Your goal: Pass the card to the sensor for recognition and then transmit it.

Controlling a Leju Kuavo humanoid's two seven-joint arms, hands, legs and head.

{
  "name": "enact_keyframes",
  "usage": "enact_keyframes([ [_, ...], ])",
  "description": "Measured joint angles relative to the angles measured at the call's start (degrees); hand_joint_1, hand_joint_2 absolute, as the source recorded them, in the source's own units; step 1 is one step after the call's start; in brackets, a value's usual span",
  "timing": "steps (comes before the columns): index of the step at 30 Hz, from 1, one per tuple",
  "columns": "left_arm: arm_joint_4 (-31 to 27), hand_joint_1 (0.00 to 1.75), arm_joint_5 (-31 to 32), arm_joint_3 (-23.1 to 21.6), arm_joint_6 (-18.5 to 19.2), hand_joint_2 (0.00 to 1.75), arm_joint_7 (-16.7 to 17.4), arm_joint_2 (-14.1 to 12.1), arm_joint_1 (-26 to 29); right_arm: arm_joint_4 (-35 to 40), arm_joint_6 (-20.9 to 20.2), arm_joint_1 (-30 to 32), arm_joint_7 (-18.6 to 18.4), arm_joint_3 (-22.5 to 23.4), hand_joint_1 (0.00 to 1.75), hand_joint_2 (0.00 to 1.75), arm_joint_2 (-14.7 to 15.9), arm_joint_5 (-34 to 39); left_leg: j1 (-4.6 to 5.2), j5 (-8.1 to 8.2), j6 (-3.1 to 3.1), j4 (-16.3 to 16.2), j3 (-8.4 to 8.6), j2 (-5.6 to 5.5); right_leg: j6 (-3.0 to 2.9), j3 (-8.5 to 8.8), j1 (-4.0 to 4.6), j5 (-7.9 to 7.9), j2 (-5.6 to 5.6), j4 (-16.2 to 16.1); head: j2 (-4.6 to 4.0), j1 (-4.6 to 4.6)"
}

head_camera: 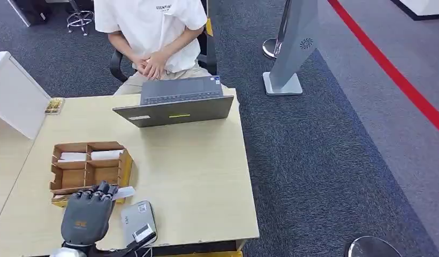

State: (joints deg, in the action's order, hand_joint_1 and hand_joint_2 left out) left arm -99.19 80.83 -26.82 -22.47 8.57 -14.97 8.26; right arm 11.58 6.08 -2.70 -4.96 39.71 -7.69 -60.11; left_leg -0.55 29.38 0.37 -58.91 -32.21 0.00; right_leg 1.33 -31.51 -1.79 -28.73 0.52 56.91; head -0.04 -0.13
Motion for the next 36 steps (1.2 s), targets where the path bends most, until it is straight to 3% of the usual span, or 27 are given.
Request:
enact_keyframes([
  [10,-1.9,1.75,-0.9,0.0,2.2,1.75,3.7,-2.6,4.5,0.0,0.0,0.0,0.2,1.4,0.0,1.75,0.0,-0.3,0.0,0.0,0.0,0.0,0.02,-0.01,-0.02,0.04,0.0,-0.01,-0.03,0.0,-0.02,-0.02],
  [19,-1.9,1.75,0.6,0.0,3.5,1.75,8.3,-3.0,5.8,0.0,0.0,0.0,-0.2,2.2,0.0,1.75,-0.1,-0.5,0.0,0.01,0.0,0.0,0.02,-0.03,-0.02,0.05,0.0,-0.02,-0.04,0.0,0.0,0.0],
  [30,-1.9,1.75,-1.5,0.0,4.6,1.75,8.5,-3.1,6.2,0.0,0.0,0.0,-0.4,2.6,0.0,1.75,-0.1,-1.0,0.0,0.01,0.0,0.0,0.02,-0.03,-0.02,0.05,0.0,-0.02,-0.05,0.0,0.0,0.0],
  [36,-1.7,1.75,-4.5,-0.1,7.5,1.75,8.5,-3.8,6.6,0.0,-0.1,0.0,0.0,2.6,0.0,1.75,-0.2,-1.9,0.0,0.01,0.0,0.0,0.02,-0.03,-0.03,0.05,0.0,-0.03,-0.04,0.0,-0.02,0.0],
])
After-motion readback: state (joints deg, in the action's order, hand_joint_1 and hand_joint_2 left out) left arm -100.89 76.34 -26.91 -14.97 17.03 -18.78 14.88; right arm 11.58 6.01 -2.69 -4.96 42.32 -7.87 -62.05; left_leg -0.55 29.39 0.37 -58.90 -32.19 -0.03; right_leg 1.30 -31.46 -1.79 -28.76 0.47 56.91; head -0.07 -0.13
